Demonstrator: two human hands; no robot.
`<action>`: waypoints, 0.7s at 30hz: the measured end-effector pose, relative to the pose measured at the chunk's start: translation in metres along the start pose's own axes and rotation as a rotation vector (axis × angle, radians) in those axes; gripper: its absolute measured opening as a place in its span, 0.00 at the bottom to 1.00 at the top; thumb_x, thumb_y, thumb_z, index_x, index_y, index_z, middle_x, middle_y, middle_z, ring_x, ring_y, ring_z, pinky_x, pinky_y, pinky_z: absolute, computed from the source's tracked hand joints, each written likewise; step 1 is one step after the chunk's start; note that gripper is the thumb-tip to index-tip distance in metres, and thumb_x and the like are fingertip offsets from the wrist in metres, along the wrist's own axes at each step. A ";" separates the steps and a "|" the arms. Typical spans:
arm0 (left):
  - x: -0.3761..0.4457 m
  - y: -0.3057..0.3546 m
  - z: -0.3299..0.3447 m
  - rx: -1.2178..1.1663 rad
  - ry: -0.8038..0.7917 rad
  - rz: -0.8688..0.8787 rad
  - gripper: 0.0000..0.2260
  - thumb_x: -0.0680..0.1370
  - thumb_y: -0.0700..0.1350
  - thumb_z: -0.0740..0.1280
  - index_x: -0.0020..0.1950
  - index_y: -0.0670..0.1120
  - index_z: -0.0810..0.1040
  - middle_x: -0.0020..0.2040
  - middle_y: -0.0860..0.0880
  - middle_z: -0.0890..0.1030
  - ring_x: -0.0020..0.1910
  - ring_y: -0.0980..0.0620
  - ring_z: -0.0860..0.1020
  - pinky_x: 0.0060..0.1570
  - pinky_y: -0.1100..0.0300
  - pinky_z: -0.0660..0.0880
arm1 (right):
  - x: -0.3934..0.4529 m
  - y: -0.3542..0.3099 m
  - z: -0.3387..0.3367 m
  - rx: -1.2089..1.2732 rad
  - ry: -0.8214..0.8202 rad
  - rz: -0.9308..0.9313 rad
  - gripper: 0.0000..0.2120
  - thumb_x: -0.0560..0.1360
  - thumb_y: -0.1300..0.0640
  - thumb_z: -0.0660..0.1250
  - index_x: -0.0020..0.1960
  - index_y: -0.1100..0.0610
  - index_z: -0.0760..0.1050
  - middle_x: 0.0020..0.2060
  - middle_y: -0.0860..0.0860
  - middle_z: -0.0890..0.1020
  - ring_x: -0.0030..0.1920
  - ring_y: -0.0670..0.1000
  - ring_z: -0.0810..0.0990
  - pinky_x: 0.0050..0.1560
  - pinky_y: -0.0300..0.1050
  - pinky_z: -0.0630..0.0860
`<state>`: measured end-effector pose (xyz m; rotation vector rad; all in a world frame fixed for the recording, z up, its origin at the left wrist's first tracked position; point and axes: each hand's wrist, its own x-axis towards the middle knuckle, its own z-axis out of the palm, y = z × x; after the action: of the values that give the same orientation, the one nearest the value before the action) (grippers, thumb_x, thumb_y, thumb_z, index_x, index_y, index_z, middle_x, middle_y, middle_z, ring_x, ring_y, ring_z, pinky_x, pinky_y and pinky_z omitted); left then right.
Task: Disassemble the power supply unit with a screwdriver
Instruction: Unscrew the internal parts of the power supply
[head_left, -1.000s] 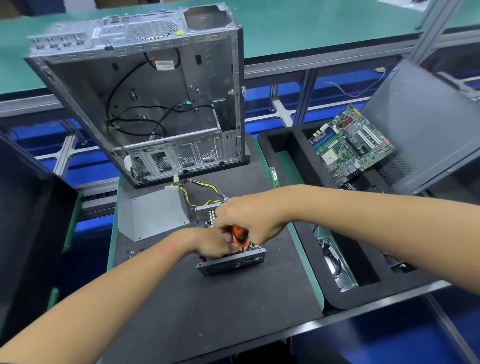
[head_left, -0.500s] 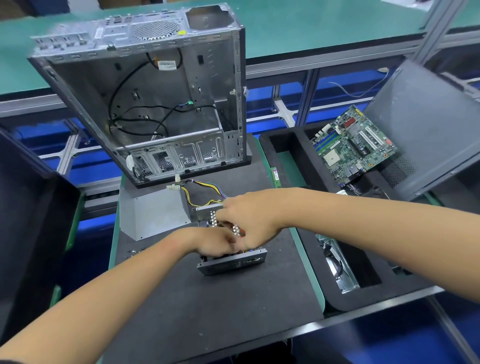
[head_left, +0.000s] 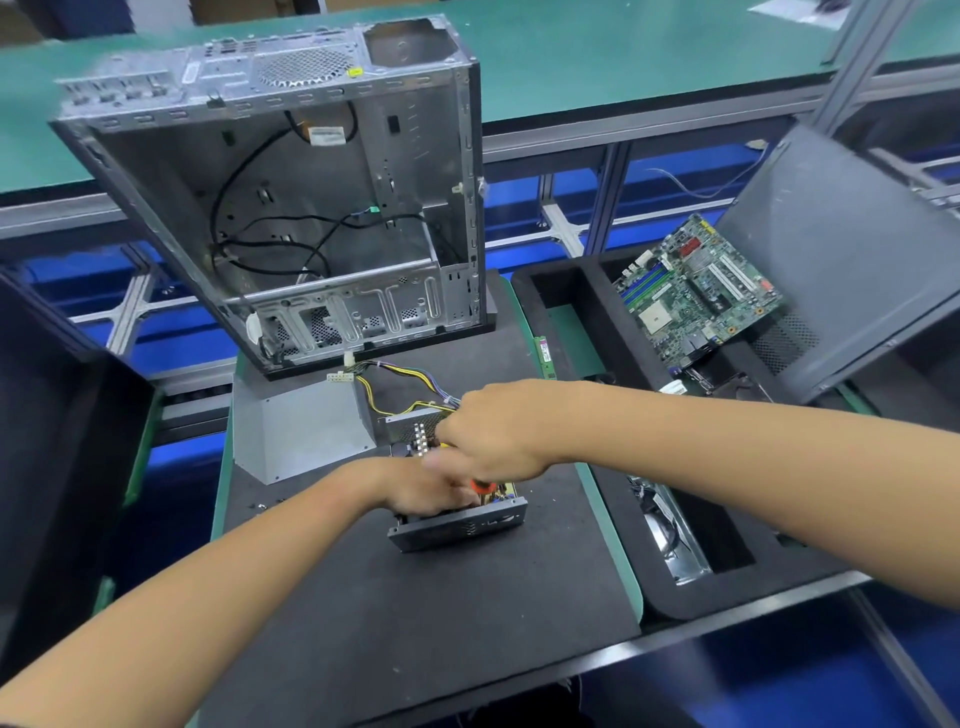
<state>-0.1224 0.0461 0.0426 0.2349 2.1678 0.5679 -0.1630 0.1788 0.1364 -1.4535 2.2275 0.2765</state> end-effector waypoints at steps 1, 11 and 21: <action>0.000 0.001 0.000 -0.010 -0.007 0.002 0.13 0.83 0.45 0.52 0.49 0.40 0.72 0.36 0.49 0.65 0.28 0.59 0.62 0.25 0.72 0.63 | 0.002 0.001 0.000 -0.054 0.000 -0.009 0.19 0.83 0.47 0.52 0.54 0.59 0.75 0.44 0.56 0.80 0.40 0.56 0.74 0.31 0.46 0.65; 0.003 0.000 -0.001 0.002 -0.008 -0.049 0.12 0.82 0.48 0.54 0.53 0.43 0.75 0.42 0.45 0.73 0.39 0.52 0.66 0.32 0.60 0.69 | -0.003 0.012 0.001 0.079 -0.014 -0.168 0.11 0.75 0.53 0.67 0.53 0.55 0.69 0.42 0.48 0.73 0.46 0.54 0.73 0.39 0.39 0.68; 0.004 0.001 0.001 0.027 -0.004 -0.038 0.16 0.83 0.47 0.52 0.56 0.38 0.74 0.42 0.48 0.71 0.38 0.53 0.67 0.33 0.71 0.67 | -0.006 0.014 0.001 -0.005 0.031 -0.294 0.11 0.71 0.61 0.66 0.47 0.52 0.65 0.43 0.50 0.75 0.45 0.54 0.74 0.36 0.44 0.63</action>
<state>-0.1242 0.0485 0.0392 0.2085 2.1722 0.5168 -0.1734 0.1895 0.1374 -1.7707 2.0012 0.1638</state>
